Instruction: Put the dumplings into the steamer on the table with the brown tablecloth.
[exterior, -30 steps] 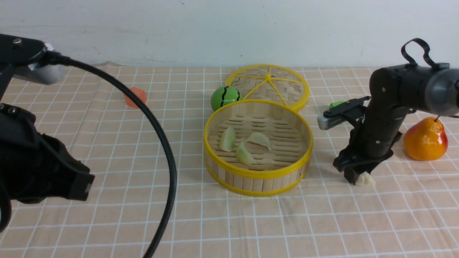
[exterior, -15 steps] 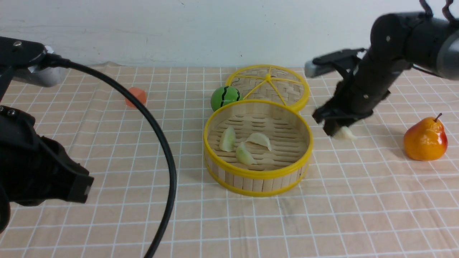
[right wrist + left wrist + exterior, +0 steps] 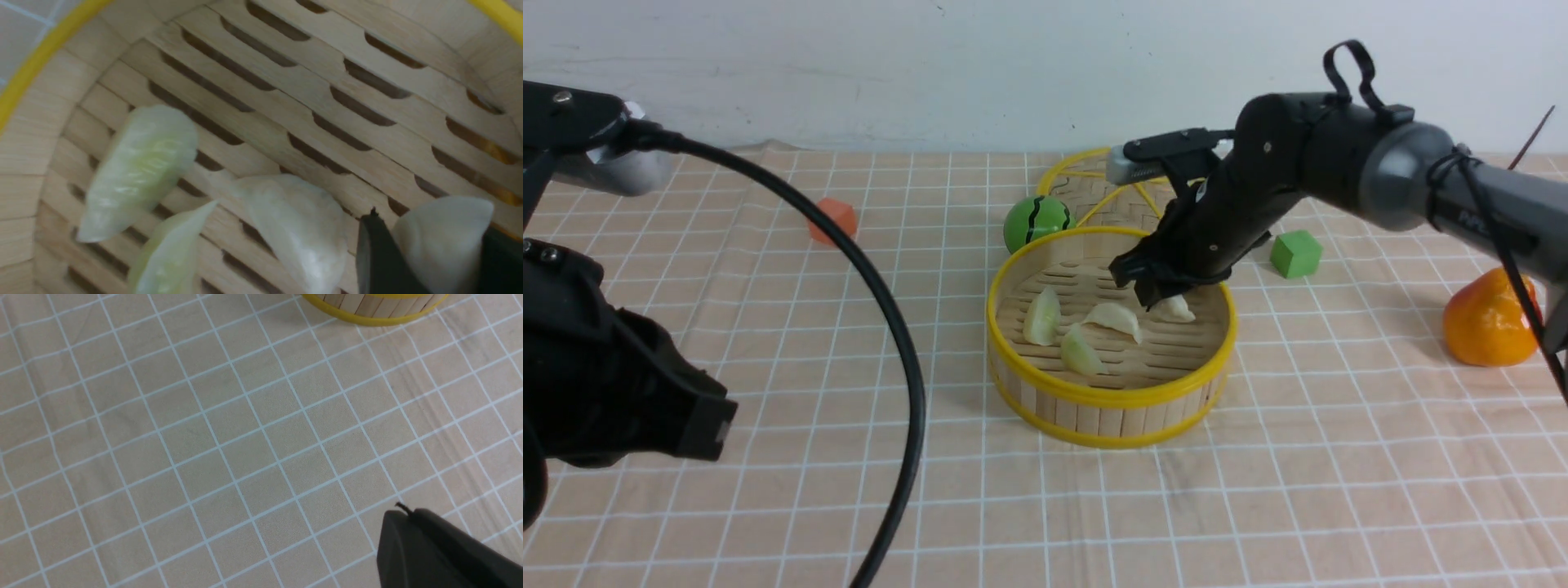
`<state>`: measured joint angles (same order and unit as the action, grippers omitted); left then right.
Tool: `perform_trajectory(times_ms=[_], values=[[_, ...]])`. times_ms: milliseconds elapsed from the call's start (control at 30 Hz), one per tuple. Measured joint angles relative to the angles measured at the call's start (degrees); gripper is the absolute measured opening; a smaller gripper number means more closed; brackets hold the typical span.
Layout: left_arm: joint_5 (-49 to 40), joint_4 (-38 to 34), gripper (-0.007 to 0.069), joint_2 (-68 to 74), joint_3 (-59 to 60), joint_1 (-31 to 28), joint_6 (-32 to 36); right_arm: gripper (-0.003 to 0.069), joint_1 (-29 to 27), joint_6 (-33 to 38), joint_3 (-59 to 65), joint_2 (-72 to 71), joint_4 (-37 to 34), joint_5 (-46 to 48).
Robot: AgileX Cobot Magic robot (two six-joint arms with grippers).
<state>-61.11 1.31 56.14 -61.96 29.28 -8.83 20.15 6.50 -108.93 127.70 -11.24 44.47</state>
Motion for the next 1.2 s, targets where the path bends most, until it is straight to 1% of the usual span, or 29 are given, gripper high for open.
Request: perform_trajectory(times_ms=[100,133,167,200,267,333,400,500,533,567,600,633,667,700,733,767,800,833,867,1000,1133,1167,1200], values=[[-0.05,0.00,-0.0012,0.00,0.00,0.00,0.00,0.0258,0.00,-0.53,0.05,1.43,0.26,-0.52],[-0.11,0.00,-0.0012,0.00,0.00,0.00,0.06,0.0292,0.00,-0.60,0.05,1.55,0.26,-0.52],[-0.45,0.06,-0.0012,-0.06,0.00,0.00,0.18,0.0349,0.00,-0.71,0.05,1.56,0.26,-0.52],[-0.77,0.06,-0.0012,-0.17,0.00,0.00,0.26,0.0391,0.00,-0.79,0.05,1.24,0.26,-0.38],[-0.84,0.11,-0.0011,-0.90,0.58,0.00,0.54,0.0451,0.00,-0.84,0.05,0.11,0.26,-0.05],[-0.65,0.11,-0.0011,-2.70,1.95,0.00,0.95,0.0484,0.00,-0.99,0.05,-2.23,0.26,0.55],[-0.01,0.11,-0.0010,-6.95,5.04,0.00,1.13,0.0485,0.00,-0.99,0.05,-6.32,0.26,1.75],[1.17,0.11,-0.0010,-13.48,9.44,0.00,1.25,0.0430,0.00,-0.94,0.05,-12.74,0.26,3.14],[1.97,0.11,-0.0010,-16.94,12.38,0.00,1.19,0.0387,0.00,-0.76,0.05,-16.07,0.26,3.82],[2.11,0.11,-0.0010,-17.55,12.81,0.00,1.05,0.0379,0.00,-0.72,0.05,-16.62,0.26,3.96],[3.59,0.11,-0.0010,-22.52,16.26,0.00,0.18,0.0309,0.00,-0.41,0.25,-21.81,0.26,4.84],[3.76,0.11,-0.0010,-23.82,17.09,0.00,0.04,0.0289,0.00,-0.29,0.38,-22.38,0.26,5.04],[4.49,0.11,-0.0010,-26.36,18.75,0.00,-0.54,0.0249,0.00,0.05,0.79,-24.74,0.21,5.35],[6.22,0.11,-0.0010,-31.44,21.93,0.00,-1.83,0.0157,0.00,0.80,2.39,-30.13,0.21,5.84],[7.70,0.11,-0.0010,-35.16,23.77,0.00,-2.75,0.0106,0.00,1.39,3.86,-33.08,0.17,5.96],[7.97,0.11,-0.0010,-35.76,24.47,0.00,-2.89,0.0097,0.00,1.58,4.55,-33.68,0.17,5.93],[9.42,0.11,-0.0010,-38.15,25.83,0.00,-3.76,0.0049,0.00,1.82,6.13,-36.65,0.17,5.93],[10.60,0.11,-0.0010,-40.98,27.07,0.00,-4.43,0.0018,0.00,1.95,7.98,-39.04,0.17,5.54],[13.27,0.11,-0.0008,-45.06,29.54,0.00,-5.59,-0.0013,0.00,2.19,12.92,-44.42,0.17,4.25],[17.40,0.11,-0.0005,-52.03,33.06,0.00,-6.91,-0.0020,0.00,2.72,25.25,-55.71,0.07,-1.71],[18.53,0.11,-0.0003,-53.97,34.82,0.00,-7.11,-0.0020,0.00,3.69,37.74,-66.46,0.07,-7.33],[18.53,0.11,-0.0003,-54.03,34.82,0.00,-7.11,-0.0020,0.00,3.70,38.32,-67.52,0.07,-7.64],[18.53,0.11,-0.0003,-54.04,35.49,0.00,-7.16,-0.0020,0.00,3.94,43.11,-72.12,0.07,-10.19]])
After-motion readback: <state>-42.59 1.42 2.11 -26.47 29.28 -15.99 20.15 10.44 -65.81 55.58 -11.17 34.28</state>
